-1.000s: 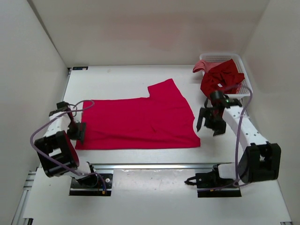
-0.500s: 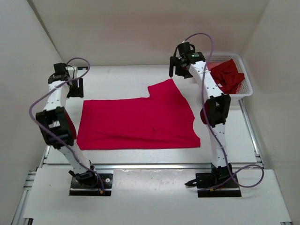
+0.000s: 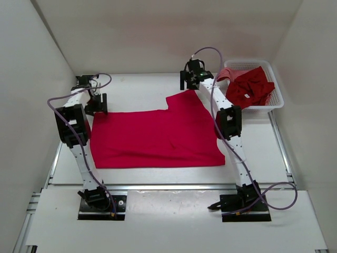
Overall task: Fold and stack the t-shirts
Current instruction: Grap the side of the flattened tshirt furthest away from the robot with both arms
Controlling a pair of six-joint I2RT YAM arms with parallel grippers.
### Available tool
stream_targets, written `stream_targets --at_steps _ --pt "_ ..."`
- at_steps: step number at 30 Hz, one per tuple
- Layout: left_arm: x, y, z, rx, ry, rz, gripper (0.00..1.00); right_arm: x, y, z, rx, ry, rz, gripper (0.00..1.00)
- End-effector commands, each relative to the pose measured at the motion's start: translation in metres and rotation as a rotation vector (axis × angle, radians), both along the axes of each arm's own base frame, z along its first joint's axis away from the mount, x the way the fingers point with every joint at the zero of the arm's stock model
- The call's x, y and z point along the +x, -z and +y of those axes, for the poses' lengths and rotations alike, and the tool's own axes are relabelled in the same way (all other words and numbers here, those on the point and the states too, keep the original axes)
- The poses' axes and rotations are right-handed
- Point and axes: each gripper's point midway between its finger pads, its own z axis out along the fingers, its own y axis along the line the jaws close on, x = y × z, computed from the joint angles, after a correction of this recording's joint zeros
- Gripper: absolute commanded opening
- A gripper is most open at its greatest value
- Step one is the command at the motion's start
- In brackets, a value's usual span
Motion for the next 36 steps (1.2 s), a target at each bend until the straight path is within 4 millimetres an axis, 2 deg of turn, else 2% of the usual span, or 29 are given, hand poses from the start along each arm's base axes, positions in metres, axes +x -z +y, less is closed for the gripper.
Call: stream_targets --at_steps 1,2,4,5,7,8,11,14,16,17,19,21,22,23,24,25,26,28,30,32,35,36 --pt "0.028 -0.025 -0.005 0.005 0.005 -0.097 0.84 0.015 -0.004 -0.009 0.153 0.084 -0.007 0.85" --pt "0.028 -0.024 -0.007 0.001 0.004 -0.097 0.85 0.009 0.003 -0.016 0.165 0.084 0.037 0.80" --pt "0.027 -0.024 -0.002 0.022 -0.009 -0.097 0.85 0.002 0.010 -0.019 0.120 0.074 0.063 0.82" --pt "0.024 -0.025 0.000 0.025 -0.012 -0.092 0.85 -0.003 0.022 -0.020 0.092 0.060 0.088 0.83" --pt "0.024 -0.023 0.006 0.038 -0.020 -0.091 0.86 -0.009 0.023 -0.011 0.097 0.028 0.105 0.86" --pt "0.019 -0.018 0.006 0.032 -0.021 -0.071 0.86 -0.011 0.028 -0.007 0.100 0.017 0.115 0.86" --pt "0.022 -0.019 0.008 0.058 -0.016 -0.077 0.87 -0.024 0.049 -0.002 0.071 -0.008 0.173 0.89" --pt "0.015 -0.011 0.013 0.086 0.000 -0.041 0.86 -0.036 0.058 -0.007 0.117 0.002 0.251 0.82" --pt "0.005 -0.001 0.006 0.078 0.021 -0.008 0.84 -0.048 0.067 -0.009 0.143 -0.013 0.316 0.76" --pt "0.005 -0.005 0.011 0.109 0.009 -0.013 0.83 -0.052 0.069 -0.013 0.130 -0.019 0.336 0.74" --pt "-0.002 -0.004 0.013 0.111 0.007 -0.005 0.84 -0.054 0.065 -0.008 0.081 -0.059 0.318 0.77" --pt "-0.005 -0.005 0.017 0.116 0.002 -0.006 0.83 -0.055 0.067 -0.005 0.069 -0.076 0.316 0.70" --pt "-0.006 -0.004 0.017 0.110 0.009 -0.002 0.81 -0.057 0.069 0.003 0.081 -0.093 0.321 0.61" --pt "-0.005 -0.004 0.015 0.110 0.016 0.000 0.75 -0.058 0.071 0.006 0.093 -0.100 0.326 0.47" --pt "-0.006 -0.002 0.017 0.111 0.022 0.003 0.72 -0.057 0.069 0.007 0.097 -0.103 0.321 0.28" --pt "-0.008 0.001 0.016 0.116 0.037 0.016 0.63 -0.059 0.070 0.014 0.107 -0.112 0.325 0.17" --pt "-0.006 0.002 0.012 0.102 0.050 0.014 0.55 -0.060 0.070 0.014 0.116 -0.113 0.333 0.01" --pt "-0.006 0.004 0.012 0.111 0.072 0.019 0.36 -0.058 0.061 0.021 0.138 -0.126 0.316 0.00" --pt "-0.007 0.004 0.010 0.114 0.084 0.021 0.09 -0.051 0.048 0.017 0.145 -0.121 0.284 0.00" --pt "-0.004 -0.005 0.011 0.122 0.087 0.004 0.00 -0.043 0.036 0.008 0.146 -0.109 0.252 0.00" --pt "0.003 -0.023 0.011 0.099 0.086 -0.046 0.00 -0.036 -0.011 -0.004 0.185 -0.106 0.188 0.00" --pt "0.005 -0.035 0.009 0.093 0.090 -0.072 0.00 -0.040 -0.014 -0.011 0.191 -0.104 0.207 0.00"
